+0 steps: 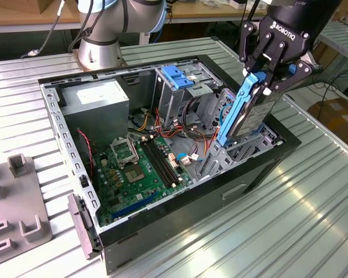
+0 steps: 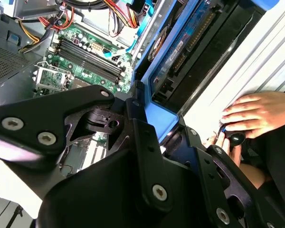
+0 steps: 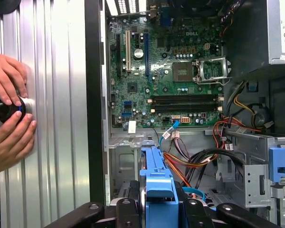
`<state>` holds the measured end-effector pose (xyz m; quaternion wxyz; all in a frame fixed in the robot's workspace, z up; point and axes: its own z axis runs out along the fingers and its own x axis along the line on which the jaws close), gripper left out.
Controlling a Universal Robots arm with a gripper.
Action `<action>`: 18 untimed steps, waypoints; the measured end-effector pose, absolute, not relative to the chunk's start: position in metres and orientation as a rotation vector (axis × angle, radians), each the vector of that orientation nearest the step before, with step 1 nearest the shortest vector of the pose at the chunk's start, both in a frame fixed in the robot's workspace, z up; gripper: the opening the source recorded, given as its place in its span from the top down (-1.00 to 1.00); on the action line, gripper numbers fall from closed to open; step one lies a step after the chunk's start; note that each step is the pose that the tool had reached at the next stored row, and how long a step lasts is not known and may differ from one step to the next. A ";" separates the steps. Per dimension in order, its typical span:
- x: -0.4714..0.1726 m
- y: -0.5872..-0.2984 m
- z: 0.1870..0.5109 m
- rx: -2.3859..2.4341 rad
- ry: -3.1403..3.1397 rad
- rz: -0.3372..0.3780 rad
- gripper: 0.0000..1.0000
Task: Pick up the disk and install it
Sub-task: 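Insert the disk into the insertion slot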
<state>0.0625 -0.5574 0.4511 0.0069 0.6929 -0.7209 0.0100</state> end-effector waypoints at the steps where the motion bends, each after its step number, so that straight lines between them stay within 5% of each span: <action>1: 0.063 -0.557 0.451 2.167 -2.255 0.031 0.26; 18: 0.064 -0.556 0.440 2.167 -2.255 0.031 0.26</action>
